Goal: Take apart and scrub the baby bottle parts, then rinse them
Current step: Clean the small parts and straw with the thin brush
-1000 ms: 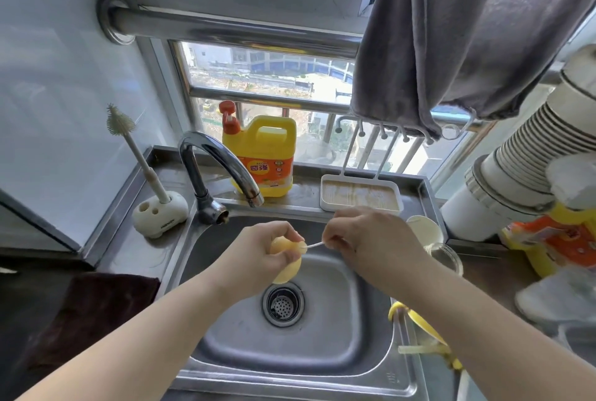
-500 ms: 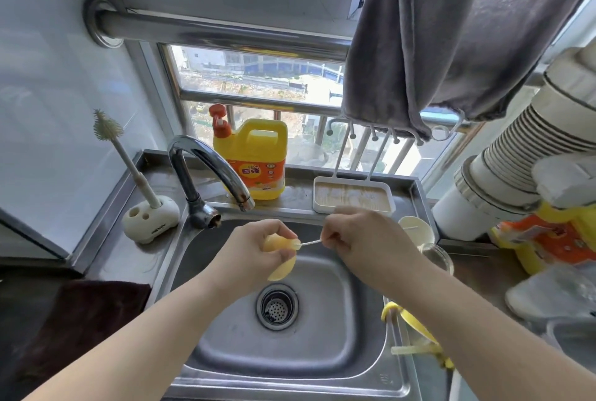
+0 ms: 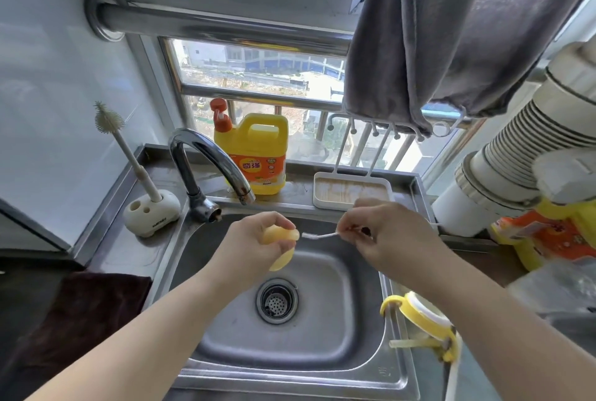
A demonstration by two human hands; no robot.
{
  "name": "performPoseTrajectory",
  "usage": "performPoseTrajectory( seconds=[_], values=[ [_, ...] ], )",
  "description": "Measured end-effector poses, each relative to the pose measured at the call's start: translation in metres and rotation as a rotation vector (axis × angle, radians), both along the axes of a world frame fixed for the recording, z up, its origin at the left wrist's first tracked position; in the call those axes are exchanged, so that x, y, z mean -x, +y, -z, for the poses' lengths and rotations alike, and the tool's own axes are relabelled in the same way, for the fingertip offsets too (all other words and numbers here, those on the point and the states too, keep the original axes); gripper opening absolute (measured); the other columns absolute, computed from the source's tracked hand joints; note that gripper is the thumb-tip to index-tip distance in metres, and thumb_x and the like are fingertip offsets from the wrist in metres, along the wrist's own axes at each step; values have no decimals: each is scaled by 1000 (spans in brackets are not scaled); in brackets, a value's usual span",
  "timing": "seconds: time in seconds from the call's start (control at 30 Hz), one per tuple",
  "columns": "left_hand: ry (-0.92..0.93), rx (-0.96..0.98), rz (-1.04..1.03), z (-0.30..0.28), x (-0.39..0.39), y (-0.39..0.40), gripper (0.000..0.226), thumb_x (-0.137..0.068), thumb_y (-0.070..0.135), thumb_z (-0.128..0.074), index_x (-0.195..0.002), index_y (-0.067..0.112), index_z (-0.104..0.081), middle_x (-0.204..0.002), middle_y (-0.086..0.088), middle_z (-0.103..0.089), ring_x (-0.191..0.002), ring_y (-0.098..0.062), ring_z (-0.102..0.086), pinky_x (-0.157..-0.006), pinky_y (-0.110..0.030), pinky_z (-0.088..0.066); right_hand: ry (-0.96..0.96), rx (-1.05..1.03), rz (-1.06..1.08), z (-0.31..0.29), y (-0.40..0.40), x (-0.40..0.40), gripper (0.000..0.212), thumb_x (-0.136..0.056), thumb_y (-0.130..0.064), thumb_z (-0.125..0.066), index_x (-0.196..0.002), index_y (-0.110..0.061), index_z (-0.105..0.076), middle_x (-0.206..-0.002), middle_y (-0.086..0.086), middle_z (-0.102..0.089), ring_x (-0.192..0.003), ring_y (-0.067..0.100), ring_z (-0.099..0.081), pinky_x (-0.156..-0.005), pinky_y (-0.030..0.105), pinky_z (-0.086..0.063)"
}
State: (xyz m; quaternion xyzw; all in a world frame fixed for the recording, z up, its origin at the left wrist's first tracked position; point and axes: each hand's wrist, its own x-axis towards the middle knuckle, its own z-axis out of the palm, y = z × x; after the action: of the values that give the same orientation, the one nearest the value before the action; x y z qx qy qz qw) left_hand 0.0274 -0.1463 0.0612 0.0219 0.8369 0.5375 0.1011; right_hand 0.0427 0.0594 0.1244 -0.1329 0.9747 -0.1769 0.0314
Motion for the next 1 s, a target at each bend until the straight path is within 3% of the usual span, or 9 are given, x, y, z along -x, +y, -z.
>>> performPoseTrajectory(
  seconds=[0.2,0.33,0.47,0.53,0.77,1.0],
  values=[
    [-13,-23,8,-7,-4,6,26,-78,18,-75,-72,42,-68,-98,3,-69,-89,-17,-63,-75,-29,-53,2,-12,14,5,-3,3,13,-89,-27,-55,-88,-30,-68,-84,-20,-54,-84,6,-54,-57,12,-29],
    [-7,34,40,-10,-10,9,21,-80,19,-73,-74,38,-66,-102,6,-68,-92,-12,-62,-76,-23,-49,13,-18,-25,5,-19,0,14,-90,-26,-54,-90,-28,-68,-87,-16,-57,-85,6,-54,-61,25,-33],
    [15,33,51,-14,-10,9,23,-83,21,-70,-71,39,-64,-97,3,-69,-85,-15,-63,-66,-21,-48,30,10,15,2,-15,3,13,-88,-24,-55,-89,-28,-68,-91,-14,-60,-85,10,-56,-66,28,-42],
    [22,36,47,-15,-8,6,24,-83,21,-70,-71,40,-63,-93,4,-68,-78,-11,-61,-60,-20,-47,19,28,19,3,-16,3,13,-88,-23,-56,-87,-27,-68,-87,-15,-58,-83,10,-56,-66,28,-43],
    [25,7,52,-13,-8,4,21,-81,20,-72,-72,39,-66,-94,2,-70,-86,-16,-63,-72,-26,-51,-7,80,13,5,-21,3,12,-88,-25,-58,-87,-29,-69,-83,-18,-56,-84,8,-56,-70,28,-45],
    [11,14,60,-12,-7,1,22,-80,19,-73,-73,38,-65,-91,1,-69,-78,-12,-60,-65,-18,-44,77,-34,-29,3,-18,6,13,-86,-19,-56,-82,-27,-66,-89,-13,-60,-82,15,-58,-64,28,-42]
  ],
)
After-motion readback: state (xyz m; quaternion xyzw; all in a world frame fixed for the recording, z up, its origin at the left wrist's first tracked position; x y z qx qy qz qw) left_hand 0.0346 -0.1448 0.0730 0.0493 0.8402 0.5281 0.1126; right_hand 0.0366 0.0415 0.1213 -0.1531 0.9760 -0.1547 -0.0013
